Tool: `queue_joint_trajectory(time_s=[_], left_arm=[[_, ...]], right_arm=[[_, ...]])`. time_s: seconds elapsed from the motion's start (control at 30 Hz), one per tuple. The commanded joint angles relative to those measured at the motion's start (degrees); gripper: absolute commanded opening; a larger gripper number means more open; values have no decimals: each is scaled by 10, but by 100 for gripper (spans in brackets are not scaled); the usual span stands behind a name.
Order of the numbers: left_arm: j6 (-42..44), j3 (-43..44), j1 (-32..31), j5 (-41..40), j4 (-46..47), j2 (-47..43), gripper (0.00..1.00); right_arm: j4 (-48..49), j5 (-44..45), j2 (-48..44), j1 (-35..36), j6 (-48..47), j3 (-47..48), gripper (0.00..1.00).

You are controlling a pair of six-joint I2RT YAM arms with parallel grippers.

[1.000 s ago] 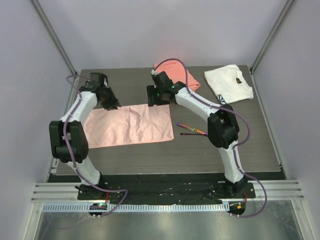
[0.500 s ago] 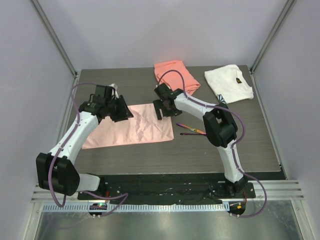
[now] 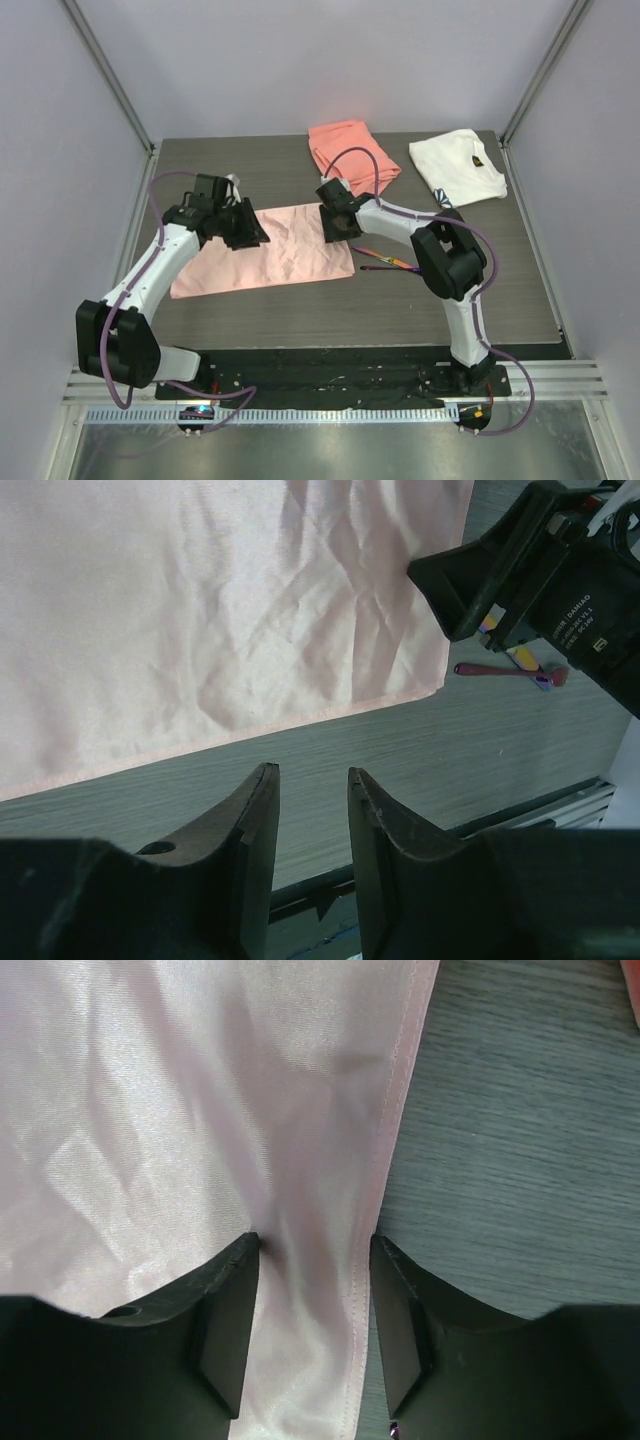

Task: Fold the napkin into a case and place the utensils inside
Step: Fold the rectangle-folded napkin at the center of the board.

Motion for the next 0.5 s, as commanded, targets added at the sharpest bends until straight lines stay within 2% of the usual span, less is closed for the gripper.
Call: queue_joint_trajectory(time_s=[0.0, 0.33, 0.47], left_arm=[[7, 21, -2, -3, 4, -6, 37], [-20, 16, 7, 2, 30, 58, 37], [-45, 35, 12, 9, 53, 124, 34]], right_arm=[[18, -3, 25, 17, 34, -76, 47], [51, 5, 10, 17, -107, 8, 4], [48, -8, -14, 16, -154, 39, 1]])
